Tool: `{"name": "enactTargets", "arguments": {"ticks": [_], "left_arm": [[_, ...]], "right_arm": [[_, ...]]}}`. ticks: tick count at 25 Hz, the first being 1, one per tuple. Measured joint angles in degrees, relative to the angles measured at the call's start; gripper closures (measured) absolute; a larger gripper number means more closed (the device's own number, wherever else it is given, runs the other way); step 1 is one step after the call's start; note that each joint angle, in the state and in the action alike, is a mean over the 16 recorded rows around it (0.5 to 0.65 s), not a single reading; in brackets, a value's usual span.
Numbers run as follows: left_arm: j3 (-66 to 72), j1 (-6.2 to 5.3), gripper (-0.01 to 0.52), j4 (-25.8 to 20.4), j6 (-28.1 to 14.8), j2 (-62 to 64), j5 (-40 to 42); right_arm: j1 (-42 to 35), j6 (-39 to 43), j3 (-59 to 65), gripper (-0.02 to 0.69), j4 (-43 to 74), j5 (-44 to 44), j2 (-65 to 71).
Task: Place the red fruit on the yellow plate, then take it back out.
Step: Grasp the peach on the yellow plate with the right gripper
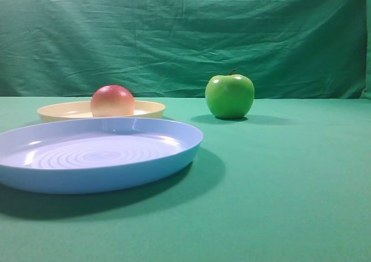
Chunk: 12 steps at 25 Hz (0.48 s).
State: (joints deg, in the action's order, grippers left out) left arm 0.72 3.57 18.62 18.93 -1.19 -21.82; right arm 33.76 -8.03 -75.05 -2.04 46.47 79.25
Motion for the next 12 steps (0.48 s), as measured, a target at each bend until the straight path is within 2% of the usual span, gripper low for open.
{"name": "enactTargets", "arguments": {"ticks": [7, 12], "left_arm": [[0.00, 0.00, 0.514, 0.00, 0.00, 0.00, 0.00], [0.00, 0.00, 0.514, 0.00, -0.03, 0.00, 0.00]], "right_arm": [[2.83, -4.87, -16.24, 0.660, -2.06, 6.82, 16.83], [4.92, -8.98, -26.18, 0.609, -6.11, 7.76, 28.01]]}}
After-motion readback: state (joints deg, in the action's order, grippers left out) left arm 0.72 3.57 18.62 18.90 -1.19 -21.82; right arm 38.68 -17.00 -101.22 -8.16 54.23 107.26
